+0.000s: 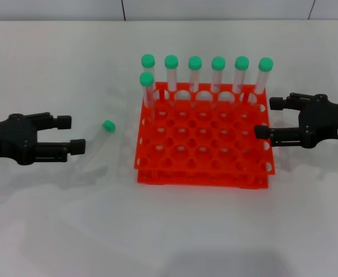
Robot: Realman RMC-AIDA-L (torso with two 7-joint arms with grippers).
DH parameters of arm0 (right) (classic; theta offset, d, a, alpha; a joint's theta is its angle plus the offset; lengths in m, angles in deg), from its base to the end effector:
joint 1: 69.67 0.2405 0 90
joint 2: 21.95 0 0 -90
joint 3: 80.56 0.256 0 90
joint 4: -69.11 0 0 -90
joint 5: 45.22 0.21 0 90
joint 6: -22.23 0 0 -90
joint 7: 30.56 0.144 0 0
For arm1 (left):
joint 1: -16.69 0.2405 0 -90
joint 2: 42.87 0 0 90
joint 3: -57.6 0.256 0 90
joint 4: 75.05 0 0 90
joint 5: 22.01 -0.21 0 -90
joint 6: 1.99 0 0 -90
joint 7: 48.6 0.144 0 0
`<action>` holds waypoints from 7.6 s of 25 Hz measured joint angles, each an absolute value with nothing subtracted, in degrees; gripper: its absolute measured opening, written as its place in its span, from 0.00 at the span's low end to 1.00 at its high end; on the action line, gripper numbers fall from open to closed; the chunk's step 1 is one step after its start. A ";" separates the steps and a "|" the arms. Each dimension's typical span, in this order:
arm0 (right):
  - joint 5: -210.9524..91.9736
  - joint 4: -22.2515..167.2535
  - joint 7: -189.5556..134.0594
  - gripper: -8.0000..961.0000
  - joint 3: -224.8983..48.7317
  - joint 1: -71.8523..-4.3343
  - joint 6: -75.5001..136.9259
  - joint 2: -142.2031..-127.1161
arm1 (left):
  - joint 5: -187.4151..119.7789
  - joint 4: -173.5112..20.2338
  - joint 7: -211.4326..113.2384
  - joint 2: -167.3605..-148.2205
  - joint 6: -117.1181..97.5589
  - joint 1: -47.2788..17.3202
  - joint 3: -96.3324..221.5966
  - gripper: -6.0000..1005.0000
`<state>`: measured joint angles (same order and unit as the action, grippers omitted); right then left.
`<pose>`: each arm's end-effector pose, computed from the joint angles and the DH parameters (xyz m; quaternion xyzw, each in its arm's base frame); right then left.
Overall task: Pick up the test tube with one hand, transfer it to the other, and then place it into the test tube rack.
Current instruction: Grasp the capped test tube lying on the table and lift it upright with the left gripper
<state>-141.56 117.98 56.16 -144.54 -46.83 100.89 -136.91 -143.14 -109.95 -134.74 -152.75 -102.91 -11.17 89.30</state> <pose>0.2516 0.3378 0.0144 -0.9415 0.1992 0.2172 0.1632 -0.3054 0.3044 0.0641 -0.9247 -0.2923 -0.2246 0.0948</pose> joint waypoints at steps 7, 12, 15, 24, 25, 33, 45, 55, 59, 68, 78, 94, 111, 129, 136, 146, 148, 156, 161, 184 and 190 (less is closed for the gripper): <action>-141.18 117.98 56.11 0.89 -144.52 -46.86 100.71 -136.92 | -148.73 -114.92 -143.64 -151.23 -103.18 -12.04 89.33 0.88; -141.15 117.96 56.18 0.89 -144.45 -46.87 100.14 -136.99 | -154.22 -116.72 -147.44 -150.15 -103.58 -14.26 89.36 0.87; -141.11 117.73 56.21 0.89 -144.45 -46.76 100.03 -137.06 | -157.81 -117.11 -149.30 -149.48 -103.64 -16.28 89.40 0.87; -140.83 117.91 56.20 0.89 -144.45 -46.66 99.39 -137.25 | -170.34 -117.22 -152.81 -149.28 -102.66 -22.79 89.42 0.87; -140.66 117.91 56.19 0.89 -144.45 -46.65 99.38 -137.25 | -172.01 -117.23 -153.10 -149.46 -102.65 -23.67 89.42 0.87; -140.31 117.70 56.08 0.89 -144.81 -45.79 99.29 -137.27 | -175.55 -117.29 -155.50 -150.38 -101.46 -27.07 95.05 0.87; -140.31 117.38 56.09 0.89 -144.94 -45.77 99.31 -137.26 | -176.19 -116.43 -157.00 -152.32 -97.51 -28.93 100.32 0.87; -140.28 117.30 55.89 0.88 -144.98 -46.08 99.31 -137.34 | -175.83 -115.12 -156.72 -154.73 -93.96 -28.35 100.31 0.87; -140.25 117.26 55.88 0.88 -144.96 -46.11 99.31 -137.35 | -175.18 -114.81 -157.32 -154.93 -93.81 -28.08 99.93 0.87; -140.22 117.26 55.83 0.88 -144.83 -46.20 99.31 -137.35 | -174.57 -114.77 -160.09 -154.53 -92.93 -27.38 99.79 0.87; -140.22 117.27 55.83 0.88 -144.98 -46.21 99.25 -137.35 | -174.77 -114.37 -160.46 -154.65 -91.31 -27.35 100.32 0.87; -140.23 117.27 55.83 0.88 -144.98 -45.95 99.22 -137.35 | -174.84 -113.28 -160.22 -154.91 -90.54 -28.20 100.60 0.87; -140.23 117.27 55.83 0.87 -144.71 -45.94 99.22 -137.35 | -174.86 -112.78 -160.34 -155.02 -90.30 -28.69 102.38 0.72; -140.23 117.27 55.83 0.87 -144.78 -45.97 99.22 -137.35 | -174.91 -111.31 -160.22 -155.20 -88.81 -29.01 102.82 0.65; -140.23 117.27 55.83 0.87 -144.80 -46.18 99.22 -137.35 | -174.94 -111.24 -160.22 -155.20 -88.64 -28.94 102.78 0.62; -140.23 117.15 55.83 0.87 -144.89 -46.29 99.22 -137.35 | -174.94 -111.17 -160.22 -155.55 -88.56 -28.77 102.77 0.54; -140.23 116.97 55.83 0.87 -144.90 -46.29 99.22 -137.35 | -174.94 -111.17 -160.22 -155.60 -88.55 -28.73 102.77 0.51; -140.23 116.53 55.83 0.87 -144.81 -46.29 99.22 -137.35 | -174.94 -111.17 -160.24 -155.71 -88.46 -28.52 102.77 0.50; -140.23 116.53 55.83 0.86 -144.86 -46.29 99.22 -137.35 | -174.94 -111.17 -160.34 -155.77 -87.82 -28.40 102.77 0.48; -140.23 116.57 55.83 0.86 -144.90 -46.38 99.30 -137.35 | -174.93 -111.08 -160.39 -155.68 -86.57 -27.93 102.77 0.37; -140.23 116.57 55.84 0.86 -144.78 -46.38 99.25 -137.35 | -174.93 -111.08 -160.39 -155.65 -86.26 -27.96 102.77 0.37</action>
<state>-140.23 116.57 55.84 -144.78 -46.38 99.25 -137.35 -174.93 -111.08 -160.39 -155.65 -86.26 -27.96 102.77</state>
